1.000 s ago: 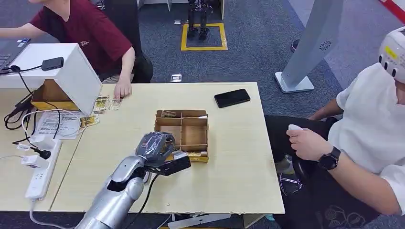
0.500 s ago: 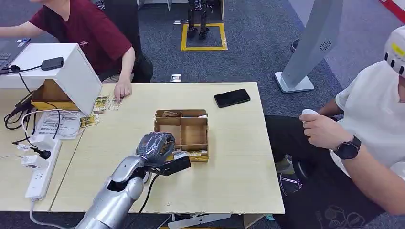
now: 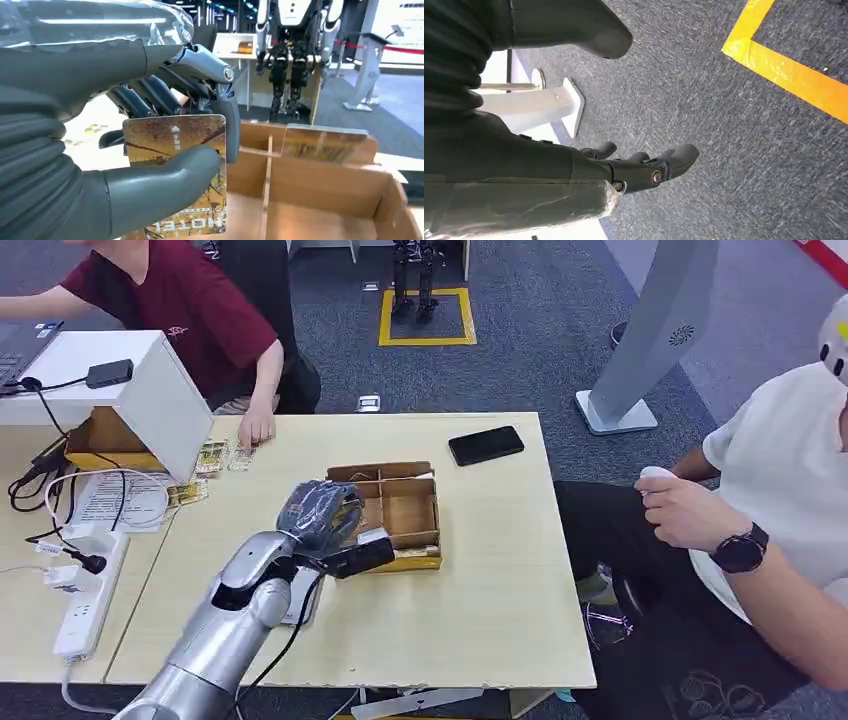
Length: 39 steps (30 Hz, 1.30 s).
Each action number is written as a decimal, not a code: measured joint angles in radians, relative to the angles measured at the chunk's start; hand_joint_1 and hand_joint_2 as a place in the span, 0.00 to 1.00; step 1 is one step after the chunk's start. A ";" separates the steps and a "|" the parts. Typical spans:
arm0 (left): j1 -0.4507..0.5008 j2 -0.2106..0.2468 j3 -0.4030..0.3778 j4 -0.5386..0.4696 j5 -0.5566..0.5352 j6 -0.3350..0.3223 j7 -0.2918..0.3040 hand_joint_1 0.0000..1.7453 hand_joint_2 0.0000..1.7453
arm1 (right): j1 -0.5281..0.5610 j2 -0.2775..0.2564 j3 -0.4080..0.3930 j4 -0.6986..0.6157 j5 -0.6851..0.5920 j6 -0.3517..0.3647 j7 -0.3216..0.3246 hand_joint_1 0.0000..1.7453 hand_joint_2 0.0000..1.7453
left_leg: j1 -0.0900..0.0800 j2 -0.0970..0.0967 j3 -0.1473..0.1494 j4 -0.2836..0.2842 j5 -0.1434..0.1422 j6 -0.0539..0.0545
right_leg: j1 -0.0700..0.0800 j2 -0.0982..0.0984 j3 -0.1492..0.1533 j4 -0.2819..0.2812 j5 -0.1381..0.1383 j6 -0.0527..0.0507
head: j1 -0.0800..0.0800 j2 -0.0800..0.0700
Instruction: Pass the card to the sensor for recognition and then transmit it.
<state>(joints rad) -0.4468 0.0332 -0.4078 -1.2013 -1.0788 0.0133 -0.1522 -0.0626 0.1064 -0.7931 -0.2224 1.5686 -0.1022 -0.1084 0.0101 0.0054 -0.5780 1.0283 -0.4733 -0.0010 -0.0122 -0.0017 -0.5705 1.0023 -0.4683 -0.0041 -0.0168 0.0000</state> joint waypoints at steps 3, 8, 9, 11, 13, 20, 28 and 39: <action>-0.012 0.011 -0.015 -0.006 0.010 -0.005 0.005 1.00 1.00 | 0.000 0.000 0.000 0.001 0.000 -0.003 -0.005 0.00 1.00 | 0.000 0.000 0.000 0.000 0.000 0.000 | 0.000 0.000 0.000 0.000 0.000 0.000 | 0.000 0.000; -0.019 0.022 -0.030 -0.007 0.021 -0.005 0.008 1.00 1.00 | -0.001 0.000 -0.001 0.001 0.001 -0.005 -0.003 0.00 1.00 | 0.000 0.000 0.000 0.000 0.000 0.000 | 0.000 0.000 0.000 0.000 0.000 0.000 | 0.000 0.000; -0.020 0.024 -0.032 -0.007 0.023 -0.005 0.009 1.00 1.00 | -0.001 0.000 -0.001 0.001 0.001 -0.005 -0.003 0.00 1.00 | 0.000 0.000 0.000 0.000 0.000 0.000 | 0.000 0.000 0.000 0.000 0.000 0.000 | 0.000 0.000; -0.023 0.027 -0.034 -0.007 0.023 -0.005 0.009 1.00 1.00 | -0.001 0.000 -0.001 0.001 0.001 -0.005 -0.003 0.00 1.00 | 0.000 0.000 0.000 0.000 0.000 0.000 | 0.000 0.000 0.000 0.000 0.000 0.000 | 0.000 0.000; -0.024 0.027 -0.035 -0.007 0.024 -0.005 0.009 1.00 1.00 | -0.001 0.000 -0.001 0.001 0.001 -0.005 -0.003 0.00 1.00 | 0.000 0.000 0.000 0.000 0.000 0.000 | 0.000 0.000 0.000 0.000 0.000 0.000 | 0.000 0.000; -0.028 0.032 -0.036 -0.007 0.029 -0.004 0.010 1.00 1.00 | -0.001 0.000 -0.001 0.001 0.001 -0.005 0.003 0.00 1.00 | 0.000 0.000 0.000 0.000 0.000 0.000 | 0.000 0.000 0.000 0.000 0.000 0.000 | 0.000 0.000; -0.093 0.028 -0.024 0.008 -0.036 0.019 0.133 1.00 1.00 | -0.008 0.000 0.001 0.001 0.001 0.008 0.011 0.00 1.00 | 0.000 0.000 -0.001 0.000 0.000 0.000 | 0.000 0.000 -0.001 0.000 0.000 0.000 | 0.000 0.000; -0.245 0.009 0.118 0.135 -0.184 0.019 0.216 1.00 1.00 | -0.019 0.003 0.026 0.001 0.001 0.019 0.036 0.00 1.00 | 0.000 0.000 -0.001 0.000 0.001 0.000 | 0.000 0.000 -0.001 0.000 0.001 -0.001 | 0.000 0.000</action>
<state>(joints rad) -0.6914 0.0424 -0.2895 -1.0658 -1.2623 0.0328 0.0637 -0.0817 0.1095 -0.7671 -0.2213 1.5698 -0.0828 -0.0725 0.0101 0.0055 -0.5792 1.0283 -0.4721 -0.0007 -0.0121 -0.0015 -0.5717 1.0026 -0.4678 -0.0049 -0.0168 0.0000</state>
